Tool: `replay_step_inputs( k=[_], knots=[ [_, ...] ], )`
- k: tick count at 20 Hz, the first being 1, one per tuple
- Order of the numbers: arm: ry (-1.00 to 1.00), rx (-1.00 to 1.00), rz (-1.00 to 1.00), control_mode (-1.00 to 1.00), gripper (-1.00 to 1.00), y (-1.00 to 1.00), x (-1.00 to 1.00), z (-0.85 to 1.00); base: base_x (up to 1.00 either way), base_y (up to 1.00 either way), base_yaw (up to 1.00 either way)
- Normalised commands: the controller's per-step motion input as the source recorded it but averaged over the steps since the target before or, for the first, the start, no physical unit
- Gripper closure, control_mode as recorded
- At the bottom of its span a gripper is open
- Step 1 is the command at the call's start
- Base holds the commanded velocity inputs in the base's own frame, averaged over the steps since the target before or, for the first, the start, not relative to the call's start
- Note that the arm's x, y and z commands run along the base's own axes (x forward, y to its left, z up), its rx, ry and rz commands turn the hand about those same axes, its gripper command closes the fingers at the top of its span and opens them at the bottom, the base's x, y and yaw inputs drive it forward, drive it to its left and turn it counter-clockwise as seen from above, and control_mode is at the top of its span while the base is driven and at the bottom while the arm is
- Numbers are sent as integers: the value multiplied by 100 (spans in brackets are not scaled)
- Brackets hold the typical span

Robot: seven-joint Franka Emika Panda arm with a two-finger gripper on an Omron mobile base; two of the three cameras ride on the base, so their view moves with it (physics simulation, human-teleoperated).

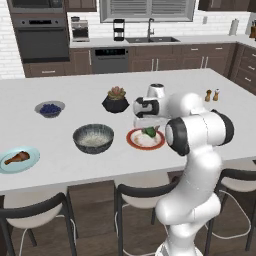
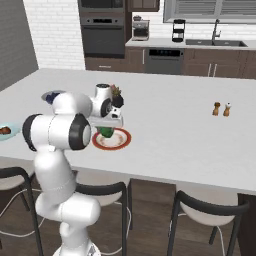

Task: Pick the chicken drumstick and broccoli from their plates and place them in the bowl. Then put the bowl in the fridge.

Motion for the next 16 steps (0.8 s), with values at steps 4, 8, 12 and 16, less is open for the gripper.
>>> replay_step_inputs(
  k=[4,8,12,16],
  knots=[
    [-22,9,0,-100,100,26,-100,100,0,0,0],
    [-11,3,0,-100,100,87,-78,100,0,0,0],
    [-6,0,2,-100,100,97,-53,99,0,0,0],
    [0,0,6,-100,100,96,-17,65,0,0,0]
  ],
)
